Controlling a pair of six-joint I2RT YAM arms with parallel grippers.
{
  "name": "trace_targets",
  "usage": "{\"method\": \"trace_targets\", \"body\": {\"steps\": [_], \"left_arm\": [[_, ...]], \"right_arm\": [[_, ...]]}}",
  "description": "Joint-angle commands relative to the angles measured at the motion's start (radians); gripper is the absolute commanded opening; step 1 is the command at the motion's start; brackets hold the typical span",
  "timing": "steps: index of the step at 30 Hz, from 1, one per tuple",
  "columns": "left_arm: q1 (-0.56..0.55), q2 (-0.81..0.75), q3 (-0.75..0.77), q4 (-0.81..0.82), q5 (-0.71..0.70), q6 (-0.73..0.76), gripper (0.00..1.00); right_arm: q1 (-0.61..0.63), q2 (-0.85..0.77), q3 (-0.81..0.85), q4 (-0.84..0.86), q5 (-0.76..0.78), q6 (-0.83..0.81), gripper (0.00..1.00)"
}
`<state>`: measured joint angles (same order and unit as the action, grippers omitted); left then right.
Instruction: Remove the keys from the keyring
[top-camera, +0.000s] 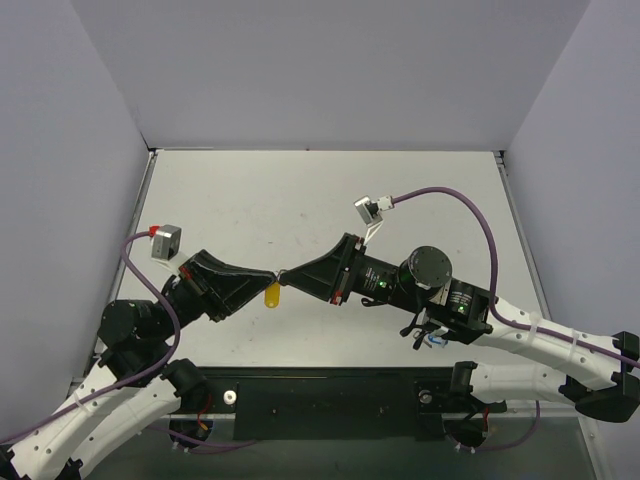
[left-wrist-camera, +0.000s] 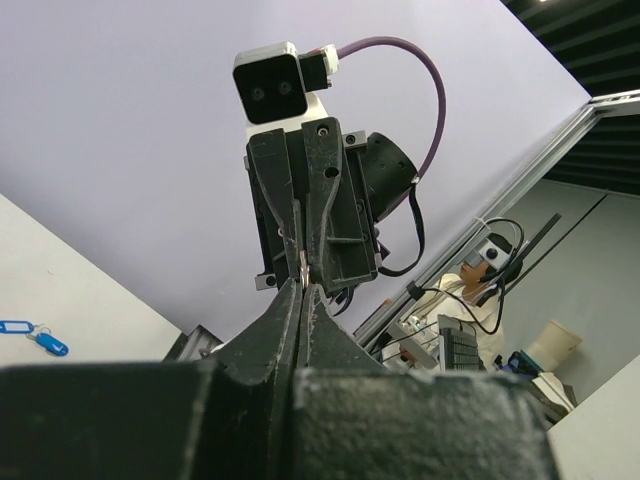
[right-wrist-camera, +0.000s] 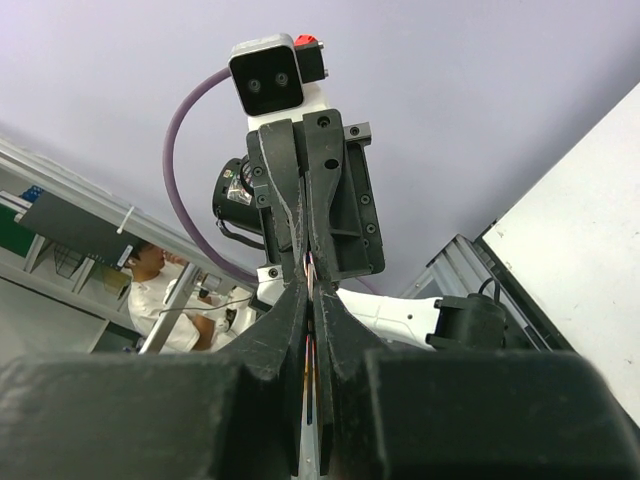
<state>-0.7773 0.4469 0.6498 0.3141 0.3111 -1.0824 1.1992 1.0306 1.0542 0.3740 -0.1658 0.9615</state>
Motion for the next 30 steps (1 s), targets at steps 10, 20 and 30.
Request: {"method": "trace_targets", "body": {"steps": [10,20,30], "left_arm": [[-0.004,-0.005,0.056,-0.162,0.054,0.119,0.0],[-0.004,0.016,0.079,-0.24,0.105,0.171,0.0],[-0.004,0.068,0.154,-0.412,0.183,0.271,0.0]], "right_arm": [[0.005,0.005,0.044,-0.105,-0.001,-0.047,0.0],[0.005,0.029,0.084,-0.161,-0.003,-0.066,0.0],[0.003,0.052,0.148,-0.263,-0.015,-0.107,0.0]]}}
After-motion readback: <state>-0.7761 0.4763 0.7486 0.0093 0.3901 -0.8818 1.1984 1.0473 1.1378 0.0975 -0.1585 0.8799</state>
